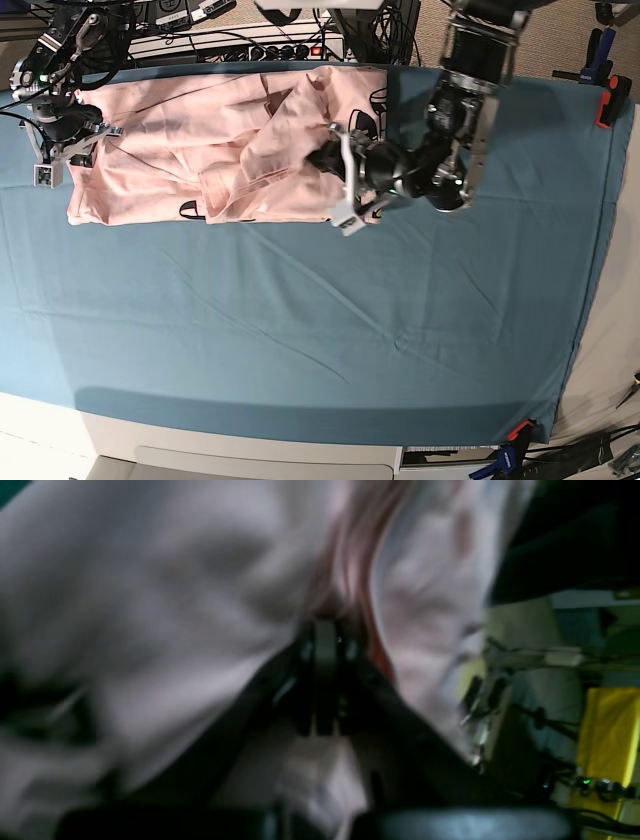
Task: Fold the T-shirt properly
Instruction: 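Lower the folded hem end onto the shirt and smooth it with the left gripper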
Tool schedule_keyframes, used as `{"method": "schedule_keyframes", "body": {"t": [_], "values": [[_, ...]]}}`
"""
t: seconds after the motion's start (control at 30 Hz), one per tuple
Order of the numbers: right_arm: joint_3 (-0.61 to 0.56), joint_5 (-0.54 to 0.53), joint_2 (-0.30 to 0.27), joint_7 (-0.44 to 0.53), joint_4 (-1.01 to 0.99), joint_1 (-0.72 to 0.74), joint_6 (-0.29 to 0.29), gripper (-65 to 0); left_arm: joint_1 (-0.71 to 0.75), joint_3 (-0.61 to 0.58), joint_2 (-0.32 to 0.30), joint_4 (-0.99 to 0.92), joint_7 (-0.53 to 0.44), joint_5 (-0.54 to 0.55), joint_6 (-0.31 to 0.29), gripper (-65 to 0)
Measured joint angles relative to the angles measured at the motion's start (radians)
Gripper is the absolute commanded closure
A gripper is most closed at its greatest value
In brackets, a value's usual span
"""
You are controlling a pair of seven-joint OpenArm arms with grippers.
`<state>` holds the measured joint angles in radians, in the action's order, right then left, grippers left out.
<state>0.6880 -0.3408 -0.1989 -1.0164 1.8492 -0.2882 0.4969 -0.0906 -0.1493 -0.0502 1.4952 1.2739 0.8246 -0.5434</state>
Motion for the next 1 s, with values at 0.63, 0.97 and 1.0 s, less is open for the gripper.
{"method": "schedule_keyframes", "body": {"t": [0.63,0.97,1.0], "values": [[0.0,0.0,0.0,0.0,0.0,0.0,0.0,-12.4,0.006,-0.286,0.162,0.004,0.0,-0.033,-0.004,0.0],[0.0,-0.001,0.0,0.0,0.0,0.0,0.0,-12.4,-0.025,-0.176,0.122,0.171,-0.043,-0.197,0.058,0.0],[0.0,0.0,0.0,0.0,0.0,0.0,0.0,-12.4,-0.024,-0.159,0.105,0.178,-0.046,-0.217,0.077,0.0]]}}
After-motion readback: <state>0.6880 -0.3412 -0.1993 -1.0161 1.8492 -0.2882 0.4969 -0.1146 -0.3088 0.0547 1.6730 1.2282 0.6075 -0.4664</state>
